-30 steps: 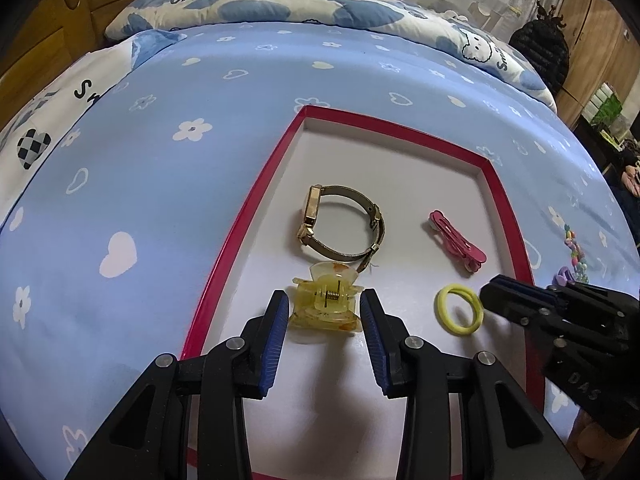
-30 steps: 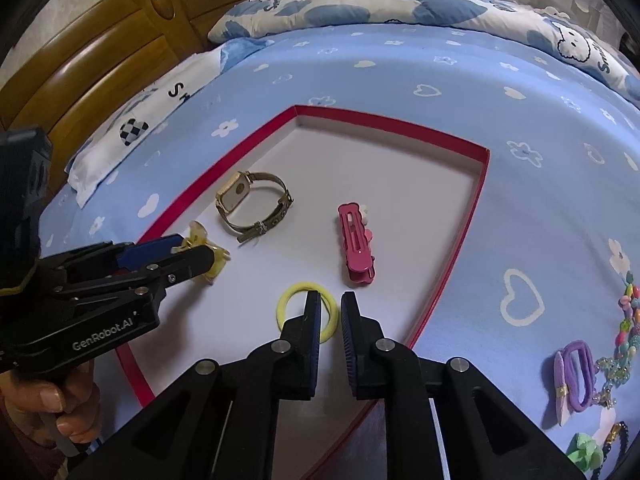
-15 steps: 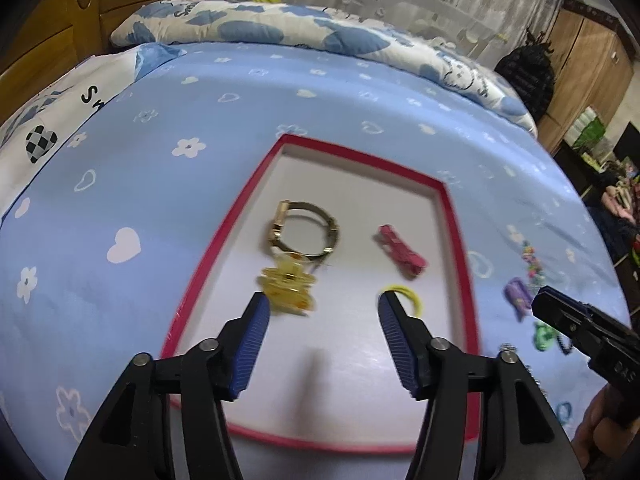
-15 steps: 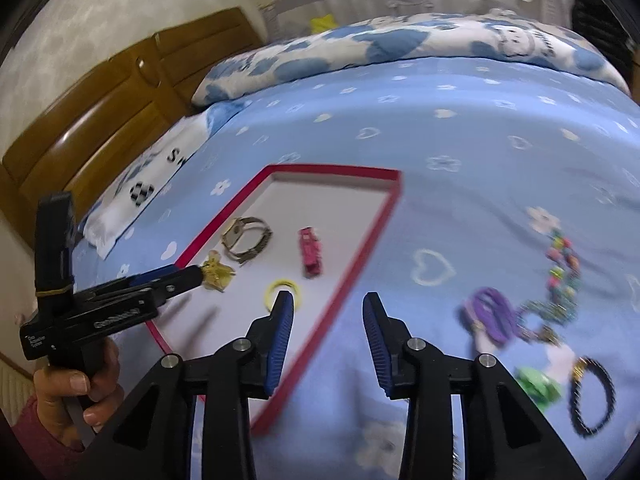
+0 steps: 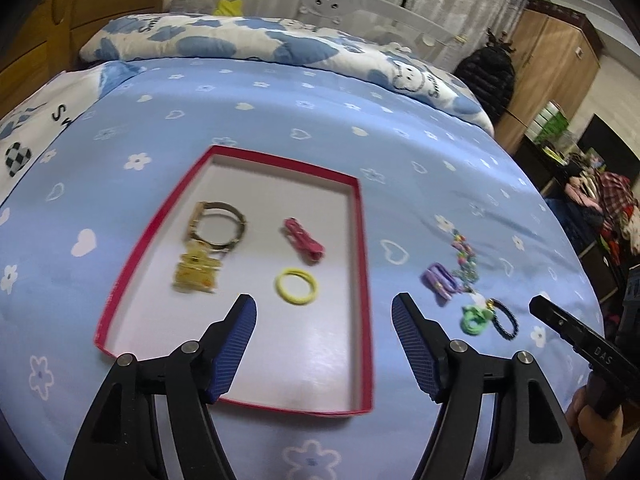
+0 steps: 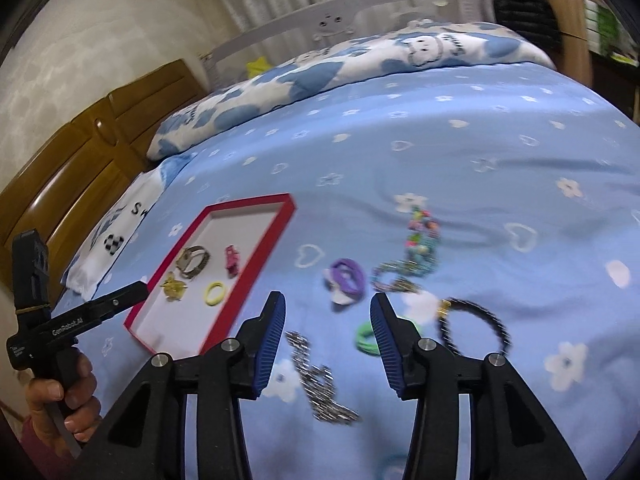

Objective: Organize jewelry
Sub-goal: 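Move both open tools from the tray back to the remaining jewelry, then grasp the purple hair tie with left tool while right tool grasps the pastel beaded bracelet, then carry the purple hair tie over the tray with left tool while right tool lowers the bracelet, then open both tools to drop the purple hair tie and pastel bracelet in the tray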

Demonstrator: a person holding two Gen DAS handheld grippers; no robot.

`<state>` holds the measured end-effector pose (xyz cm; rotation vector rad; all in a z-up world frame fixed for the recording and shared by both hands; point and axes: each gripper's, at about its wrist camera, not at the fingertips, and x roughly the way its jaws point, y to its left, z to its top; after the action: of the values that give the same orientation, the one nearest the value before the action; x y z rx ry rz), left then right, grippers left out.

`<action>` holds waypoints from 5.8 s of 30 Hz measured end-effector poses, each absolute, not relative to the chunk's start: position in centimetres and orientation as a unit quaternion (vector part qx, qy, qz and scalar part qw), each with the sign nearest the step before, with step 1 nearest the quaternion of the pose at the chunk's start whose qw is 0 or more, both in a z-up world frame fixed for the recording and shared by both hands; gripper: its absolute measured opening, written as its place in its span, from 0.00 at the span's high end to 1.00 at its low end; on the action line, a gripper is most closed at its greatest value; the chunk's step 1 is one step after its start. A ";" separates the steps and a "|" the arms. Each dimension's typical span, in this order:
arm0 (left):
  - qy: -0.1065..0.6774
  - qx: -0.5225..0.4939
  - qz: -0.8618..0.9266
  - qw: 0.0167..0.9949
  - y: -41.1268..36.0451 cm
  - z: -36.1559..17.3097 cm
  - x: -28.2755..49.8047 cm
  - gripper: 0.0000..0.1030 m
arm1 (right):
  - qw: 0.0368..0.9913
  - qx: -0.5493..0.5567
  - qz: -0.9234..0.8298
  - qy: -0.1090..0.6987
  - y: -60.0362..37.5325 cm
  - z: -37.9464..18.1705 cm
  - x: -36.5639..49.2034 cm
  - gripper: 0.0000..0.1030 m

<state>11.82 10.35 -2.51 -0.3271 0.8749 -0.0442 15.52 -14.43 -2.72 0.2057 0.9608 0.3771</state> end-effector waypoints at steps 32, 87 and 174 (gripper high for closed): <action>0.469 -0.088 -0.064 0.877 0.9 -4.1 19.0 0.32 | 0.866 0.131 0.101 0.472 -24.3 -5.2 14.9 0.55; 0.479 -0.104 -0.102 0.866 0.1 -7.3 25.9 0.97 | 0.857 0.123 0.165 0.473 -18.8 -6.7 25.0 0.88; 0.477 -0.168 0.092 0.858 18.1 -8.1 14.6 0.66 | 0.777 0.043 0.332 0.533 3.4 -9.5 19.8 0.65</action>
<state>14.64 18.07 -8.15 -0.3523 1.0017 0.1929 19.78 3.38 -9.53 0.0924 1.1529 0.7191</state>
